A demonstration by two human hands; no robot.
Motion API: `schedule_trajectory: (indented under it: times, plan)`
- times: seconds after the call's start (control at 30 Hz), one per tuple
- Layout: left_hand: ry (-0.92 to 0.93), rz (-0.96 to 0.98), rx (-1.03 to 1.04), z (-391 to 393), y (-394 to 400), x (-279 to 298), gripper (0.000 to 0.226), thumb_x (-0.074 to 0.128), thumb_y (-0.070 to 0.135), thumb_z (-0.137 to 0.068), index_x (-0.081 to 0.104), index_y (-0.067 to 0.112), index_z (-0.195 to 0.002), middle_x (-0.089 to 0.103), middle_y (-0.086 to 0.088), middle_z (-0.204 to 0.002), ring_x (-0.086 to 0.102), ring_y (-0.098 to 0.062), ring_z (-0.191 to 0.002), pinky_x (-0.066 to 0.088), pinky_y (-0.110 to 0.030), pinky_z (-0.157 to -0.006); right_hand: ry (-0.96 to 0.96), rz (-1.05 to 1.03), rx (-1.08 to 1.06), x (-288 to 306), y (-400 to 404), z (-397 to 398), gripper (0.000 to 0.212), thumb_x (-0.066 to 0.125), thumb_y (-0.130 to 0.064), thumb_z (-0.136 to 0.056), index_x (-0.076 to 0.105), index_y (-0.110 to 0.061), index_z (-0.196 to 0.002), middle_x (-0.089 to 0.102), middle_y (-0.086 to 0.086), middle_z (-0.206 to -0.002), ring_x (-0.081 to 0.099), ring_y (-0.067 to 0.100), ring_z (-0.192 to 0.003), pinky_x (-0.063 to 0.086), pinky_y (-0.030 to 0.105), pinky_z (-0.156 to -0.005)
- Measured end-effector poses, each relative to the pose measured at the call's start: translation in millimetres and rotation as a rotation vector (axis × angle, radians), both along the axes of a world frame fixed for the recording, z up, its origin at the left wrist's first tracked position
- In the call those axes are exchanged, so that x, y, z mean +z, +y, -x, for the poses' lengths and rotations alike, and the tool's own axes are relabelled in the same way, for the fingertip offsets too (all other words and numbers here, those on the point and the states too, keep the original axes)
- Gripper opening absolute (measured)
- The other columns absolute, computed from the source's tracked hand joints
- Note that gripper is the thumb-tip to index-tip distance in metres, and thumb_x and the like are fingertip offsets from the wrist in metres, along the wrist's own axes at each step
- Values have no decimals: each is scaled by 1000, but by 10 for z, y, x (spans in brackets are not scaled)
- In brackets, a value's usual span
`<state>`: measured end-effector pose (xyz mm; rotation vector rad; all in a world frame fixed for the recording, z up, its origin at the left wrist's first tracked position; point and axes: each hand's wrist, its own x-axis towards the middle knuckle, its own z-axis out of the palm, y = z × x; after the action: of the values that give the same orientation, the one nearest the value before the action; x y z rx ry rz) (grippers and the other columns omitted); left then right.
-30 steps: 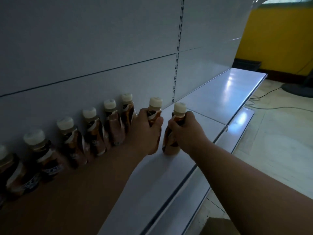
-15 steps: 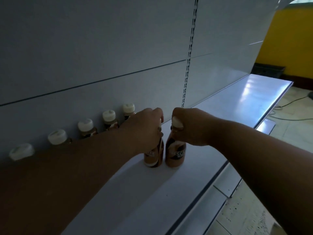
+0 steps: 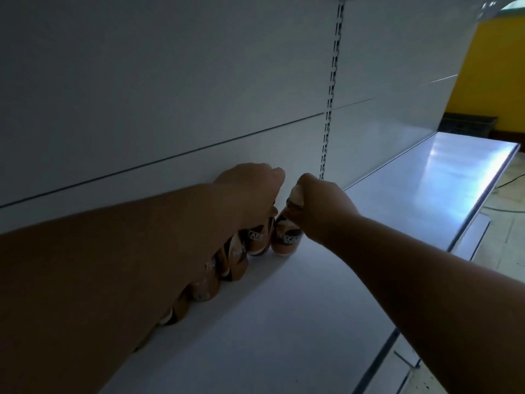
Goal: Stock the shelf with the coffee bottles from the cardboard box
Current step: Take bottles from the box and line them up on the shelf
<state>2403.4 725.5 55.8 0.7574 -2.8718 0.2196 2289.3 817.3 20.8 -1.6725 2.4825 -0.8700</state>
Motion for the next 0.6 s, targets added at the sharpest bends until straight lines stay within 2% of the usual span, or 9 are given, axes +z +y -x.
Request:
schedule_trajectory:
  times: [0.13, 0.23, 0.3, 0.43, 0.53, 0.6]
  plan:
    - [-60, -25, 11, 6, -61, -121, 28, 68, 30, -84, 43, 21, -93, 51, -1, -92, 51, -19, -80, 44, -34, -69, -51, 17, -46, -63, -249, 30, 33, 69, -30, -85, 51, -12, -106, 47, -4, -77, 51, 19, -79, 40, 30, -65]
    - [-9, -15, 39, 26, -104, -155, 22, 67, 25, -84, 46, 23, -91, 56, -1, -94, 53, -19, -79, 47, -34, -71, -67, 13, -39, -55, -428, 48, 35, 69, -30, -85, 51, -12, -109, 54, 0, -83, 56, 21, -80, 46, 32, -65]
    - [35, 18, 63, 17, -119, -163, 15, 65, 21, -86, 55, 19, -97, 57, -2, -98, 53, -18, -80, 43, -31, -69, -93, 11, -38, -56, -495, 56, 34, 66, -28, -87, 49, -13, -112, 59, 5, -90, 58, 22, -81, 49, 33, -66]
    - [37, 235, 77, 3, -84, -220, 28, 62, 23, -86, 51, 16, -111, 51, -6, -110, 50, -22, -96, 37, -30, -73, -184, 21, -48, -95, -472, 49, 38, 64, -24, -89, 47, -13, -121, 58, 5, -91, 62, 25, -85, 56, 38, -71]
    - [47, 329, 95, -32, -24, -255, 38, 62, 25, -85, 44, 15, -117, 47, -9, -116, 46, -24, -102, 38, -32, -79, -150, 22, -43, -109, -318, 5, 43, 64, -22, -89, 43, -15, -126, 60, 3, -92, 59, 20, -81, 48, 28, -59]
    - [83, 342, 97, -103, 44, -248, 40, 62, 26, -85, 42, 15, -118, 46, -9, -117, 45, -25, -103, 37, -33, -80, -117, 19, -26, -71, -172, -65, 44, 64, -18, -89, 41, -15, -126, 63, 6, -96, 60, 21, -83, 50, 30, -63]
